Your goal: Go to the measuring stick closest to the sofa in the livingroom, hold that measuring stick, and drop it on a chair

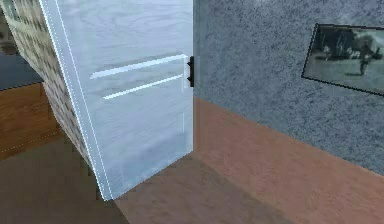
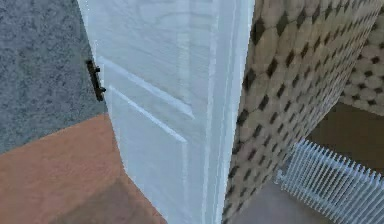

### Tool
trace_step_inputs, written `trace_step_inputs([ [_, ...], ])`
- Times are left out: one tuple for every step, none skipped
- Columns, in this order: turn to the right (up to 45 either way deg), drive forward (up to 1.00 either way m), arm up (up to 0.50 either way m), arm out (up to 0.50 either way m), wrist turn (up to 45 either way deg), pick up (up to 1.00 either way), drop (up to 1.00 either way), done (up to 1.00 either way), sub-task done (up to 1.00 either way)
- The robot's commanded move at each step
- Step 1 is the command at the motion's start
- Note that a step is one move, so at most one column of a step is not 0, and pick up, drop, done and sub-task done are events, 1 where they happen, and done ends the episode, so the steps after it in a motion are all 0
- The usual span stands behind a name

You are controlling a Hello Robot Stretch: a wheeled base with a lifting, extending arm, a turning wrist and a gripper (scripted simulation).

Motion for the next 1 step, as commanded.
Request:
trace_step_inputs([
  [-18.0,0.00,0.00,0.00,0.0,0.00,0.00,0.00,0.00],
])
